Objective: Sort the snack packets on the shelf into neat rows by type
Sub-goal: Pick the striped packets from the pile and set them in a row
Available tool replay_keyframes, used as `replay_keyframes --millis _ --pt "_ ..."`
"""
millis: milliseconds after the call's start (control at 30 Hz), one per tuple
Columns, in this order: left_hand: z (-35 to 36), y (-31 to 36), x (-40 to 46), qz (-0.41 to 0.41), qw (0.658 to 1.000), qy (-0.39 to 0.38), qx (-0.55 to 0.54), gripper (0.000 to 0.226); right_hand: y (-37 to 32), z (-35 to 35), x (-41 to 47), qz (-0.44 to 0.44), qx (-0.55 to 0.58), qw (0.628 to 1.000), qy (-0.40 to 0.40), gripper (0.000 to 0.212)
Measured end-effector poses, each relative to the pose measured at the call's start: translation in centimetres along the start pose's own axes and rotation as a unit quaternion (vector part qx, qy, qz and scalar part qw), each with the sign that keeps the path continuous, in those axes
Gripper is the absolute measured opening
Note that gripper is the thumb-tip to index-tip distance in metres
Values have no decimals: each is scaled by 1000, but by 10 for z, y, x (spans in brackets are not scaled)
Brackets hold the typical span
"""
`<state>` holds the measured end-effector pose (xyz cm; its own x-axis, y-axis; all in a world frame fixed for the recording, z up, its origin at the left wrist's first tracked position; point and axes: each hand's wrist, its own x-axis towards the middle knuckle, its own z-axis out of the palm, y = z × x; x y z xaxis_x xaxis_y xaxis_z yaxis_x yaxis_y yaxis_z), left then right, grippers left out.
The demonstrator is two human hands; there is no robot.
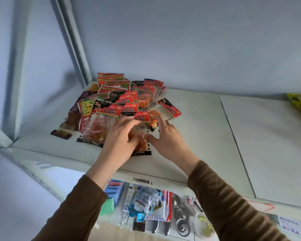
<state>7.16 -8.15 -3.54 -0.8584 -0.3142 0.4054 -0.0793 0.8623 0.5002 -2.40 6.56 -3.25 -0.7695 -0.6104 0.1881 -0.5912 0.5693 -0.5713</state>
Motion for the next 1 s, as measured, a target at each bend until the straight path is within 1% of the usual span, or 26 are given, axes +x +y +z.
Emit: replay_keyframes --millis 100,167,233,333,400,467,567,667,733,800,900,1000 --pt "-17 -22 5 2 999 18 30 35 -9 15 15 29 47 998 -6 85" --pt "-31 -42 5 -26 997 44 62 37 -15 24 21 42 71 997 -1 89" --pt "-45 -64 5 -73 991 57 92 42 -20 32 27 55 76 996 12 89" --pt "-56 -91 7 -134 984 27 113 53 -24 39 35 80 77 993 30 90" --pt "-56 -102 8 -143 985 1 94 61 -27 44 40 96 70 992 39 89" --pt "-55 -109 10 -142 987 -8 71 67 -33 50 45 109 69 990 52 86" --pt "-53 -118 13 -136 990 -10 48 72 -42 61 51 115 95 985 84 81" --pt "-51 -124 14 -129 991 -20 36 74 -46 65 56 150 161 969 116 77" --pt "-51 -127 15 -125 991 -25 33 75 -47 63 59 188 224 950 107 75" --pt "-50 -129 15 -123 992 -27 28 75 -49 58 65 224 254 936 94 71" --pt "-48 -131 14 -119 993 -23 18 73 -50 52 74 255 288 919 79 54" --pt "-46 -130 16 -103 994 -8 43 72 -48 44 77 266 340 901 44 36"
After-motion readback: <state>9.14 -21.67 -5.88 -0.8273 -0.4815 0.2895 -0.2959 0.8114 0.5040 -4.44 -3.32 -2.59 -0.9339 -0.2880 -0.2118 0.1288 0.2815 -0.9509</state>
